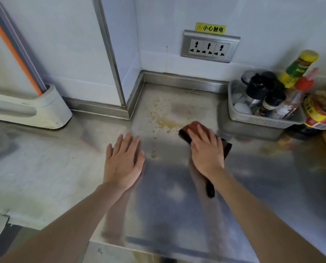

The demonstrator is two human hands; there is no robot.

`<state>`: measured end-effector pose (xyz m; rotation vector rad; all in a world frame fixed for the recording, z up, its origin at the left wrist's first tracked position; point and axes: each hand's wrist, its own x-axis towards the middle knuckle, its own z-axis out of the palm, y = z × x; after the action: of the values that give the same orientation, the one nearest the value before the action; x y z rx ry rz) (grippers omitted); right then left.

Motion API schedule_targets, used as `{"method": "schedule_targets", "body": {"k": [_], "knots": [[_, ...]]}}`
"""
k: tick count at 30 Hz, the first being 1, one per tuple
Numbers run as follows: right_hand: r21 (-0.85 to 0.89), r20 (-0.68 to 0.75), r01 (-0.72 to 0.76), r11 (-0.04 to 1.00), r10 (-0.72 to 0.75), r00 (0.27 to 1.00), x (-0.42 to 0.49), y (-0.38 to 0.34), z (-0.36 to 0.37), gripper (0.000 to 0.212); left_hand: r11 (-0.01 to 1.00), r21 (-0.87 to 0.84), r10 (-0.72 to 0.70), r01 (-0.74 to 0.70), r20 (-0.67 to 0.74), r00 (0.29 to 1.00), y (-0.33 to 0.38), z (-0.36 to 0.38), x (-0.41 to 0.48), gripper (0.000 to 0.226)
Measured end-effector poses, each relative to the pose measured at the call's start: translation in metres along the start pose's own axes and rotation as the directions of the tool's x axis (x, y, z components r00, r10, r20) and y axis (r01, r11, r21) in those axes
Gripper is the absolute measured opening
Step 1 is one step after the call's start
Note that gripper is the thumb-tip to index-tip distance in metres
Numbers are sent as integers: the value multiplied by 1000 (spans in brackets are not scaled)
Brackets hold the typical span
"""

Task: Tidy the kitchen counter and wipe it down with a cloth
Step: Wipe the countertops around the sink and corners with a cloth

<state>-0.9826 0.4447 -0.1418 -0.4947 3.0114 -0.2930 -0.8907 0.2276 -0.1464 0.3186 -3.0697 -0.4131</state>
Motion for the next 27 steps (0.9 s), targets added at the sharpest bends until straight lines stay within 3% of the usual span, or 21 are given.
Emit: {"method": "schedule_targets", "body": {"k": [1,3,5,7,10,13,15,17,21,23,27], "knots": [[2,-3,161,987,-161,987,-2,-9,5,48,1000,8,0,0,20,1000,1,1,6,61],[23,90,506,862,-506,858,-11,-21,8,45,1000,15,-2,2,11,1000,1,2,17,63],[51,187,611,790,-609,771,3,-10,0,45,1000,7,-24,23,1,1000,-1,2,23,60],[29,180,549,835,-544,819,37,12,-6,50,999,2,-46,46,-4,999,-1,2,23,55],[-50,64,271,961,-268,961,92,33,-13,46,998,-12,-67,67,-17,998,-4,2,22,50],[-10,3,46,999,-46,999,119,23,-15,44,998,-11,-63,63,-31,998,-4,2,24,51],[38,5,98,994,-99,995,108,7,-11,45,992,-5,-125,125,-60,990,-1,0,24,52],[34,18,256,966,-256,966,78,-7,-5,47,980,-11,-200,200,-74,977,0,-1,24,53],[45,56,400,915,-402,914,58,-6,-5,43,983,9,-182,183,-56,982,-1,0,26,53],[42,46,326,944,-328,944,90,6,-9,44,982,7,-186,186,-47,981,-1,-1,26,52],[71,9,-62,996,61,998,147,5,-16,44,980,23,-196,197,-41,980,3,-3,28,53]]}}
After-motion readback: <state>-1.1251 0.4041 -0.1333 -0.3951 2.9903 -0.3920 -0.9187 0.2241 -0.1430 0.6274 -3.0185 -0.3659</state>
